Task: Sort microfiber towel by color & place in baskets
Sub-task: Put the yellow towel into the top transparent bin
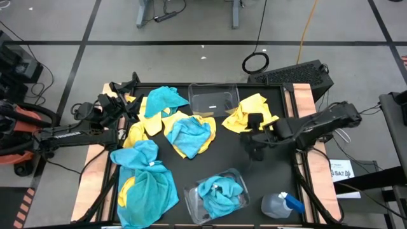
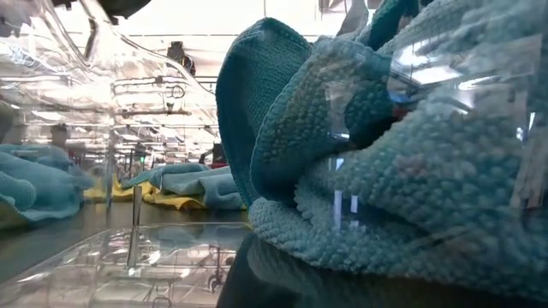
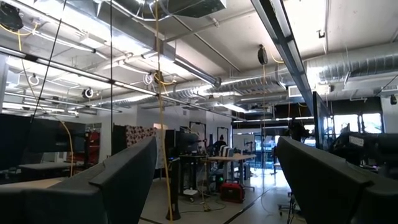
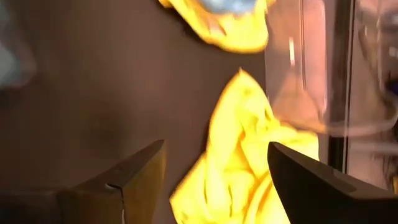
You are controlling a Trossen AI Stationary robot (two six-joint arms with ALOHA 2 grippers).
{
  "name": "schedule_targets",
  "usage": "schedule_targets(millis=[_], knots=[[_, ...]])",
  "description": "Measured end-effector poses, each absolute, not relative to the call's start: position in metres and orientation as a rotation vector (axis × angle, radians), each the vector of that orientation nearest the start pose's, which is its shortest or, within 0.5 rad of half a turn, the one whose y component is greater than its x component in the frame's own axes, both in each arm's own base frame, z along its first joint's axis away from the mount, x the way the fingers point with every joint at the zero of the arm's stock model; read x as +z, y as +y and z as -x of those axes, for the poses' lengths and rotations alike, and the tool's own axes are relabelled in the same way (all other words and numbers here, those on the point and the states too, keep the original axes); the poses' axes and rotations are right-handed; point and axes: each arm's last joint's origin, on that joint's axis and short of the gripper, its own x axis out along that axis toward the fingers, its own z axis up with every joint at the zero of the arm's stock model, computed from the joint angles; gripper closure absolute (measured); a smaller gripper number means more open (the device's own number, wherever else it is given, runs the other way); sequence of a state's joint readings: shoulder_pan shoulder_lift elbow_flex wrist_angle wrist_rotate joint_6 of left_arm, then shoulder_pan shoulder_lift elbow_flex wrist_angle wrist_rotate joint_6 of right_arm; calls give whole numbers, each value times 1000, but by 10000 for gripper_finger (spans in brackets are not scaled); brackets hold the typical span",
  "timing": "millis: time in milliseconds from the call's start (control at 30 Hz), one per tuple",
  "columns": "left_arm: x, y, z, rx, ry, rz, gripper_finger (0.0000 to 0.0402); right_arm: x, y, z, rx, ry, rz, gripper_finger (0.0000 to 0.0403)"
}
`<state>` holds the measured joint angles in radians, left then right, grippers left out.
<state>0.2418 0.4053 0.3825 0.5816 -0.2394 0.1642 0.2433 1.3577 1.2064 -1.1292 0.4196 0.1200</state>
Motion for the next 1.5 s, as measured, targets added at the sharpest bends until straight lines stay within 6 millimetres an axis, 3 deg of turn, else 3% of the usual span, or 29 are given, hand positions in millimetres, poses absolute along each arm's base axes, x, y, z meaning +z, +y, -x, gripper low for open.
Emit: schedule_targets(millis=[367,700,967,1233,1367,1500], knots=[[313,32,-100,514,-525,-157,66,213,-23,-191,-474,1247,157,131],[313,32,-100,514,-524,-158,66,216,-71,-194,-689,1106,37,131],[313,32,-100,514,-524,-157,66,190,-101,-190,-752,1229,-78,131],[313,32,-100,514,-524,-157,66,164,-125,-201,-718,1257,-157,135],[313,32,-100,514,-525,-157,66,153,-134,-200,-736,1287,-205,180],[313,32,-100,514,-524,-157,66,154,-134,-198,-742,1293,-221,296]])
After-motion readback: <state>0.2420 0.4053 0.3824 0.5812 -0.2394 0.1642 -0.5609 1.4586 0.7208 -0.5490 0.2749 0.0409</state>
